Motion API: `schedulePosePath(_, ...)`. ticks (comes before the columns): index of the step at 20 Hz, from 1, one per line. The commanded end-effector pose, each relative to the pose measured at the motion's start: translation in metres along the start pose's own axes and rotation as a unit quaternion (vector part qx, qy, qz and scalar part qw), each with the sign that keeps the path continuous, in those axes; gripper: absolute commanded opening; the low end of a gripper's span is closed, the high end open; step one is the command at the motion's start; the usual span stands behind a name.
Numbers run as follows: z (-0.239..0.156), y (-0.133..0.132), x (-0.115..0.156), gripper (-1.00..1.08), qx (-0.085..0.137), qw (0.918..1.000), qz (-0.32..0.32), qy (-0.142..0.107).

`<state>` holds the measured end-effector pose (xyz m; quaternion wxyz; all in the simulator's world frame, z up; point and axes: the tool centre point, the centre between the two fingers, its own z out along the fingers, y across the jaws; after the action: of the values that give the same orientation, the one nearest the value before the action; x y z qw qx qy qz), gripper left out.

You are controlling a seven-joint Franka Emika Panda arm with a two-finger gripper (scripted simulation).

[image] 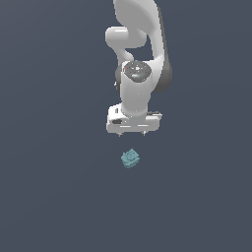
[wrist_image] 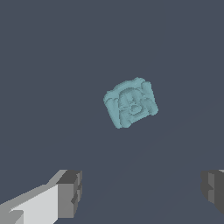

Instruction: Pick up the object and move it to a goal position.

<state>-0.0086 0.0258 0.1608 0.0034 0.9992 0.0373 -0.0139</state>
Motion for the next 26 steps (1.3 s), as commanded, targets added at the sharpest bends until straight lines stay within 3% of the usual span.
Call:
schedulePosePath(1,0.000,0.000,0.000,1.00,0.000,1.0000,0.000,0.000)
schedulePosePath(15,-0.009,0.007,0.006,1.00,0.002,1.0000,0.002,0.006)
schedulePosePath(26,-0.001,0.007,0.013,1.00,0.004,0.9973,0.073,0.006)
